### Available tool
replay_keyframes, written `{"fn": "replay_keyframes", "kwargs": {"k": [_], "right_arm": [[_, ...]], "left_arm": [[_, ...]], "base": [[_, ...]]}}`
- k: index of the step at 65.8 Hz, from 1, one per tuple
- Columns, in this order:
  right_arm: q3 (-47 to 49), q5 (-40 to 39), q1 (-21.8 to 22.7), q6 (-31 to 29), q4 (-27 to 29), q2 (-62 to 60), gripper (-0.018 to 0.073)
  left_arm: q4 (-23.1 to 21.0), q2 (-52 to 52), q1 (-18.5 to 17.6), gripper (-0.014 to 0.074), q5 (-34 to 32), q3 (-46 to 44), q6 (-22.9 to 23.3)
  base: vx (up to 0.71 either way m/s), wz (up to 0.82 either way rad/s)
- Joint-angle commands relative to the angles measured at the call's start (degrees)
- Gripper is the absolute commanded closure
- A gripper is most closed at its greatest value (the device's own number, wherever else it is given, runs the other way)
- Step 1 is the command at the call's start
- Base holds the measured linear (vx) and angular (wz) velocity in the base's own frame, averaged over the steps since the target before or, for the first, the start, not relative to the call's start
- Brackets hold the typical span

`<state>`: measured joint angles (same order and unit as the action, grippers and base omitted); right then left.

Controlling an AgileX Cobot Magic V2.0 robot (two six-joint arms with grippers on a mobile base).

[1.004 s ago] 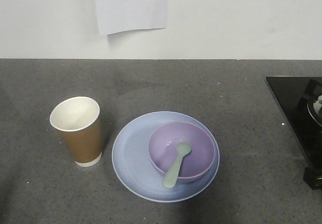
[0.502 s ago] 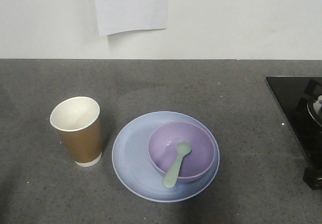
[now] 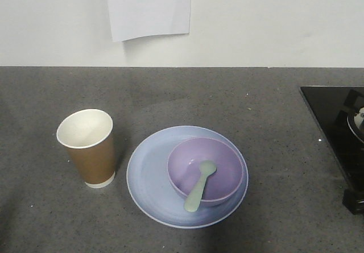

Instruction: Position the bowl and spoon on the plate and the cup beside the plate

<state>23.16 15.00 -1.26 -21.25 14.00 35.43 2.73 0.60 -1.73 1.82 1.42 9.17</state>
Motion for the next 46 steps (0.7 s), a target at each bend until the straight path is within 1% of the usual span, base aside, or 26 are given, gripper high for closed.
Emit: {"fn": "replay_keyframes", "kwargs": {"k": [1,15,20,24,28,34,36,40,46], "right_arm": [[1.6,-3.8,0.0,-0.4,0.3,0.1,0.0564],[1.5,-3.6,0.0,-0.4,-0.6,-0.1,0.0564],[0.0,-5.3,0.0,0.5,-1.5,-2.2,0.0564],[-2.7,-8.2,0.0,3.4,-2.3,-4.9,0.0564],[-6.1,-12.0,0.0,8.0,-3.9,-8.4,0.0564],[-11.7,-16.6,0.0,14.1,-9.2,-13.2,0.0564],[-13.4,-17.1,0.1,15.8,-11.1,-14.7,0.0564],[-16.6,-17.2,0.2,20.8,-14.6,-18.0,0.0564],[-19.9,-17.3,0.2,26.5,-18.7,-22.9,0.0564]], "left_arm": [[0.0,0.4,0.0,0.0603,-4.4,1.8,0.8],[0.0,0.4,0.0,0.0603,-4.4,1.8,0.8],[0.0,0.4,0.0,0.0603,-4.4,1.8,0.8],[0.0,0.4,0.0,0.0603,-4.4,1.8,0.8],[0.0,0.4,0.0,0.0603,-4.4,1.8,0.8],[0.0,0.4,0.0,0.0603,-4.4,1.8,0.8],[0.0,0.4,0.0,0.0603,-4.4,1.8,0.8],[0.0,0.4,0.0,0.0603,-4.4,1.8,0.8],[0.0,0.4,0.0,0.0603,-4.4,1.8,0.8]], "base": [[0.0,0.0],[0.0,0.0],[0.0,0.0],[0.0,0.0],[0.0,0.0],[0.0,0.0],[0.0,0.0],[0.0,0.0],[0.0,0.0]]}}
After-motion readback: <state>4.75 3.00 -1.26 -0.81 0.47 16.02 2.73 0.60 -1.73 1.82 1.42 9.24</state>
